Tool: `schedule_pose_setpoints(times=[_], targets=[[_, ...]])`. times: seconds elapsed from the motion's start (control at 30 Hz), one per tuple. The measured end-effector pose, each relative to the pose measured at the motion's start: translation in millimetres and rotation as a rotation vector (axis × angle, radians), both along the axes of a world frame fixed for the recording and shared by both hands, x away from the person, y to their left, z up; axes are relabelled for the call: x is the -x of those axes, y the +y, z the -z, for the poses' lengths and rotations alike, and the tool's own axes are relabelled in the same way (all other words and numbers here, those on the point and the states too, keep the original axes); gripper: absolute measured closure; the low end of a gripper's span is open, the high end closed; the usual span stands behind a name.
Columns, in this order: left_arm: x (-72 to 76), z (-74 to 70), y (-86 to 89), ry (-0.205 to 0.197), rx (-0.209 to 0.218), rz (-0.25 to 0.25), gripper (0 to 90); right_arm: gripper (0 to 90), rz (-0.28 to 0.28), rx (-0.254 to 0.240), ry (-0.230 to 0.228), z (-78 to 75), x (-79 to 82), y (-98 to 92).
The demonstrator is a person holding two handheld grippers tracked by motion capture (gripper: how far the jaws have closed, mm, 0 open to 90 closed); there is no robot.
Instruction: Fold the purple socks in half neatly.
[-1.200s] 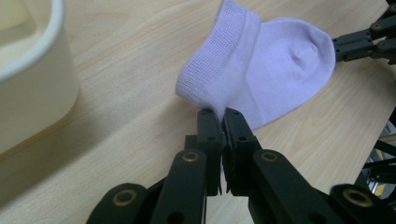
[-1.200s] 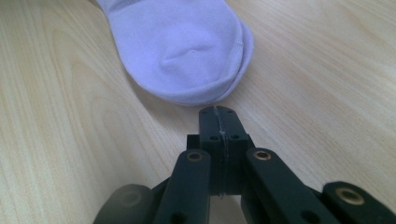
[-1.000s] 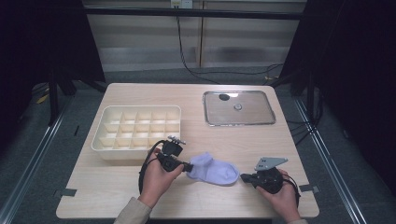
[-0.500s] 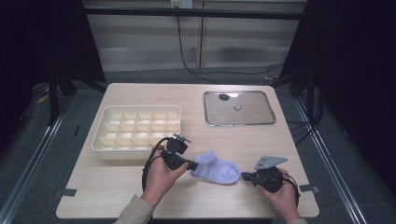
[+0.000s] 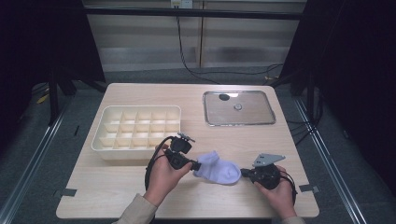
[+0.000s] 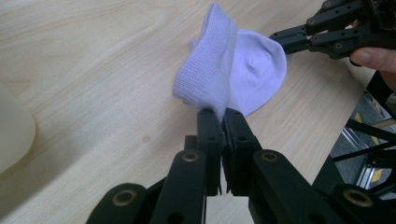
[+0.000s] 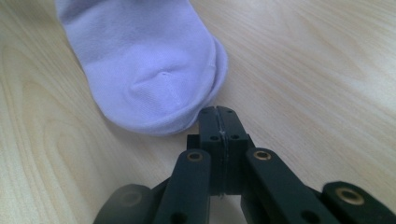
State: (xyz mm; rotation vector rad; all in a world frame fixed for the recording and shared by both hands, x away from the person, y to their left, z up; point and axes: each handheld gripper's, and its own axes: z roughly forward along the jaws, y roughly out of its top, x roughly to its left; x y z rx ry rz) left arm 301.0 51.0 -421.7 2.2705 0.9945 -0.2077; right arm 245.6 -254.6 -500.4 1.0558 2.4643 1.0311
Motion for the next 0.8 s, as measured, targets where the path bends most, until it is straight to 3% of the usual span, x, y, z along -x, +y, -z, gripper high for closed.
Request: schedule_pose_setpoints(times=[0.8], targets=[[-1.7, 0.2, -11.3, 0.012, -0.009, 0.010, 86.5, 90.0, -0.047, 0.001, -0.008, 0.1, -0.7, 12.5]])
